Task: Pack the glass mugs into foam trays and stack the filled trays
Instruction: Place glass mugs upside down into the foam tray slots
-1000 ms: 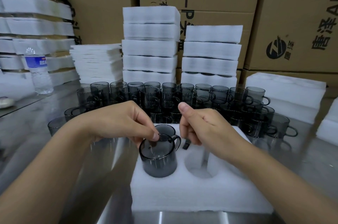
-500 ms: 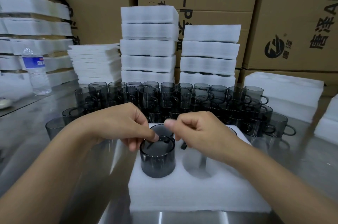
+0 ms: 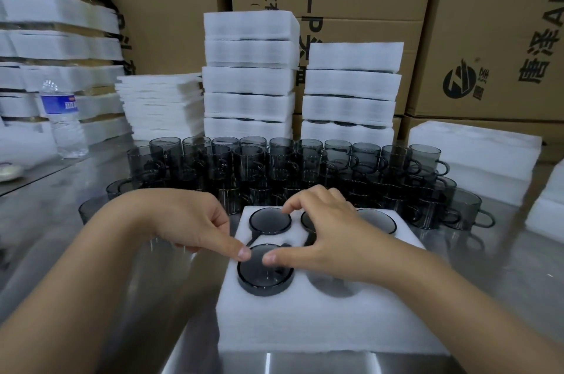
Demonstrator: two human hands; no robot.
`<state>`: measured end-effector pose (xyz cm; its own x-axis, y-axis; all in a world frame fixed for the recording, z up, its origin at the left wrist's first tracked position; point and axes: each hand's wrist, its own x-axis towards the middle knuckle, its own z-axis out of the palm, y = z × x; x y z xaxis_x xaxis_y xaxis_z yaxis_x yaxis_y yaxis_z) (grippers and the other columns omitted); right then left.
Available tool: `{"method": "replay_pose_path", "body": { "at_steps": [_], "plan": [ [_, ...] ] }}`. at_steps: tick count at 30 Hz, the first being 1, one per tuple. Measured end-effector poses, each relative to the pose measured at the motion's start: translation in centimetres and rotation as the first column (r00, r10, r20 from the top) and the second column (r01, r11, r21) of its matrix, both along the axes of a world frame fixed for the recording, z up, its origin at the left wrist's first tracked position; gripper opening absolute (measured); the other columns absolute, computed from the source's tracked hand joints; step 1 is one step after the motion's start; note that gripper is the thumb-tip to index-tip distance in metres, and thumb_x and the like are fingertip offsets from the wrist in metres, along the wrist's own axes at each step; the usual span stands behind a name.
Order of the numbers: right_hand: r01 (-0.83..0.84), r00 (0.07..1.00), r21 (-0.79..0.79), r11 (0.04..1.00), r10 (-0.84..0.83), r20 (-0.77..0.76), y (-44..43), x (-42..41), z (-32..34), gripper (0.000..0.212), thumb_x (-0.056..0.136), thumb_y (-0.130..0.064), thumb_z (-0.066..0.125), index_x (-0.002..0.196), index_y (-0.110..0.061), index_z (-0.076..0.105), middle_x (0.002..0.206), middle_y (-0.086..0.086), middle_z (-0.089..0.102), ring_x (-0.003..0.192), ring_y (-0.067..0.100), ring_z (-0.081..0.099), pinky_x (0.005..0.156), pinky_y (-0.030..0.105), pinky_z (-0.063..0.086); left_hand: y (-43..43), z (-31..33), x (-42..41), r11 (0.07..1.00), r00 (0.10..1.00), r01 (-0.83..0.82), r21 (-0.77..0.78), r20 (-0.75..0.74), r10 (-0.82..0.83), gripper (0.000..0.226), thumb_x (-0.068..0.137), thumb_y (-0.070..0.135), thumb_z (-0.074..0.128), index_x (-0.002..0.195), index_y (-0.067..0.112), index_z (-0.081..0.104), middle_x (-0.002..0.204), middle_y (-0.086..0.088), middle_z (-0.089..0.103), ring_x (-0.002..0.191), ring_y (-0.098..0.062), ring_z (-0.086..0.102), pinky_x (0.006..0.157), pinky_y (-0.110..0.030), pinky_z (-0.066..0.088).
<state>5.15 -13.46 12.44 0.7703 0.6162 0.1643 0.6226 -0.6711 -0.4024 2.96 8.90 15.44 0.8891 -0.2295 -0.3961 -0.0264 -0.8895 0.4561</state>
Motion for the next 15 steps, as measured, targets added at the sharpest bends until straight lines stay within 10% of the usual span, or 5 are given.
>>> {"method": "replay_pose_path", "body": {
  "at_steps": [10,15],
  "plan": [
    [-0.008,0.999,-0.022,1.000,0.007,-0.042,0.1,-0.2,0.0,0.074,0.068,-0.070,0.062,0.132,-0.041,0.037,0.136,-0.017,0.031,0.129,0.006,0.021,0.110,0.031,0.023,0.0,0.1,0.0,0.991,0.999,-0.023,0.135,-0.025,0.026,0.063,0.046,0.084,0.059,0.050,0.023,0.046,0.047,0.006,0.045,0.047,-0.012,0.037,0.051,-0.020,0.032],
    [-0.012,0.999,-0.020,1.000,0.011,-0.042,0.1,-0.1,-0.2,0.069,0.069,-0.070,0.061,0.129,-0.042,0.041,0.134,-0.018,0.033,0.127,0.005,0.021,0.110,0.030,0.021,4.1,1.2,-0.7,0.868,0.835,-0.470,0.160,0.398,0.379,0.051,0.068,0.064,0.067,0.053,0.018,0.052,0.051,0.005,0.054,0.054,-0.013,0.050,0.059,-0.027,0.040]
  ]
}}
